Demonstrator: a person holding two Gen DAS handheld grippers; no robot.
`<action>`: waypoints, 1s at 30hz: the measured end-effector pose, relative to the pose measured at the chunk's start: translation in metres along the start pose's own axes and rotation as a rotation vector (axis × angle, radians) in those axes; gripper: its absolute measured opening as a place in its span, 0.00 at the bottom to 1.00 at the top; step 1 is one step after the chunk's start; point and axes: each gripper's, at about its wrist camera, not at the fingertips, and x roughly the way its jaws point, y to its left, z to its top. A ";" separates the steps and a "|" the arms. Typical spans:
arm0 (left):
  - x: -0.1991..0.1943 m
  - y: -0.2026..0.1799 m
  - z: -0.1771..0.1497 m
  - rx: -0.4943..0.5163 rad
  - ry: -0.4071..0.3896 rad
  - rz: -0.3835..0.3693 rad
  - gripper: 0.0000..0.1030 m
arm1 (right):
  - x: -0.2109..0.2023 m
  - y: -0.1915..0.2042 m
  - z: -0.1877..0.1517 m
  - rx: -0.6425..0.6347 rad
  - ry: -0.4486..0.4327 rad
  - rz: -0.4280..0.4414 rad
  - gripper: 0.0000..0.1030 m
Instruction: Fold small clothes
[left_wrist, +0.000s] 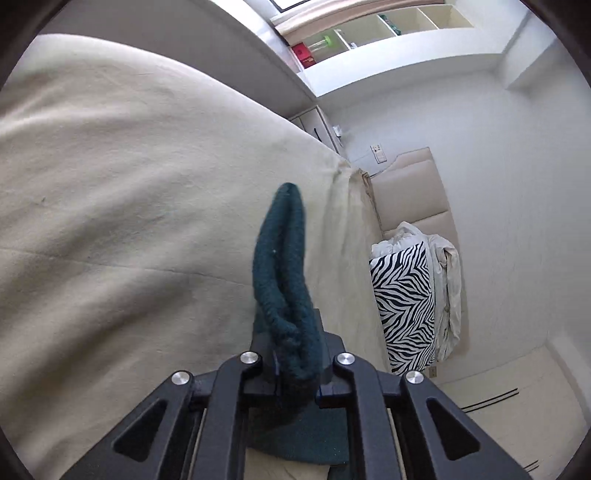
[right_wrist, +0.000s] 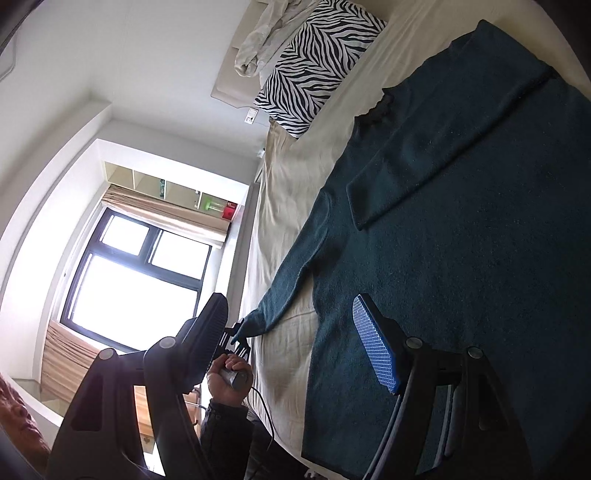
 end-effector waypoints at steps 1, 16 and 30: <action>0.006 -0.022 -0.010 0.068 0.021 -0.007 0.11 | 0.000 -0.003 0.001 0.007 -0.002 0.000 0.68; 0.087 -0.130 -0.314 0.957 0.406 0.055 0.14 | 0.044 -0.043 0.055 0.089 0.045 -0.043 0.68; 0.073 -0.121 -0.313 0.945 0.358 0.038 0.24 | 0.203 -0.041 0.069 0.136 0.357 -0.085 0.60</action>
